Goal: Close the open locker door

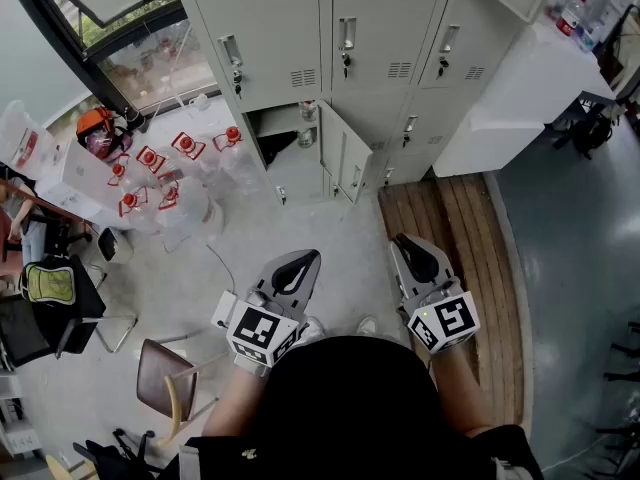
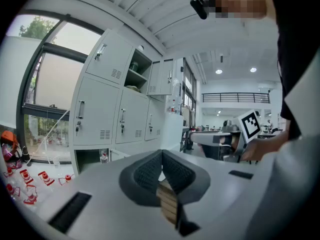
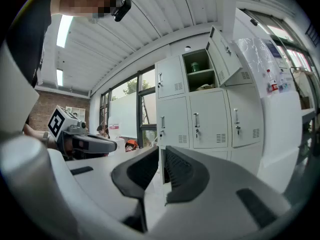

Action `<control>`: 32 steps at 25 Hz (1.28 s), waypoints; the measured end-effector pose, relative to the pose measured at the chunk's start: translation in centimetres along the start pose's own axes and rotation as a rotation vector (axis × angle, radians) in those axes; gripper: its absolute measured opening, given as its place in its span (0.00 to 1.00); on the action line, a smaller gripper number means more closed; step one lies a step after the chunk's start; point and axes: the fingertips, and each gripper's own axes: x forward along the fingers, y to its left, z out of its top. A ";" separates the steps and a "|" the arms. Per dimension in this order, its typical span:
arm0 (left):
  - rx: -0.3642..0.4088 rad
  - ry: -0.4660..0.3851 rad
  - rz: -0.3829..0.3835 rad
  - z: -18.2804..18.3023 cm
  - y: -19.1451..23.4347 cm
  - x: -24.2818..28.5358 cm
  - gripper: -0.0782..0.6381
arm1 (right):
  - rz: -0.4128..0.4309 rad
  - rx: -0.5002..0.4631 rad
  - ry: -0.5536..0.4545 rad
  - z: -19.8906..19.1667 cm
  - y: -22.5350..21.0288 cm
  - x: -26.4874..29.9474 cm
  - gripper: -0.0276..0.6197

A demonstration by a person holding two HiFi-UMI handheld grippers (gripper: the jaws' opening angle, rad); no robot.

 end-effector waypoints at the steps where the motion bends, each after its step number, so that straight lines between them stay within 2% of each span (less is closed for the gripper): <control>1: 0.000 -0.001 0.000 -0.1 0.3 -0.2 0.14 | 0.002 -0.001 0.000 0.0 0.4 0.3 0.14; 11: -0.019 -0.014 -0.007 -0.6 4.4 -3.4 0.14 | -0.009 -0.015 -0.006 0.0 4.2 2.9 0.14; 17: -0.032 -0.007 -0.021 -1.6 7.1 -4.5 0.14 | -0.065 -0.001 0.009 -0.8 4.8 3.9 0.14; 25: -0.044 0.019 -0.039 -2.4 8.7 -2.2 0.14 | -0.118 0.021 0.031 -1.8 1.8 5.7 0.14; 32: -0.047 0.051 -0.010 -2.2 11.4 3.1 0.14 | -0.088 0.055 0.042 -2.8 -3.2 10.1 0.14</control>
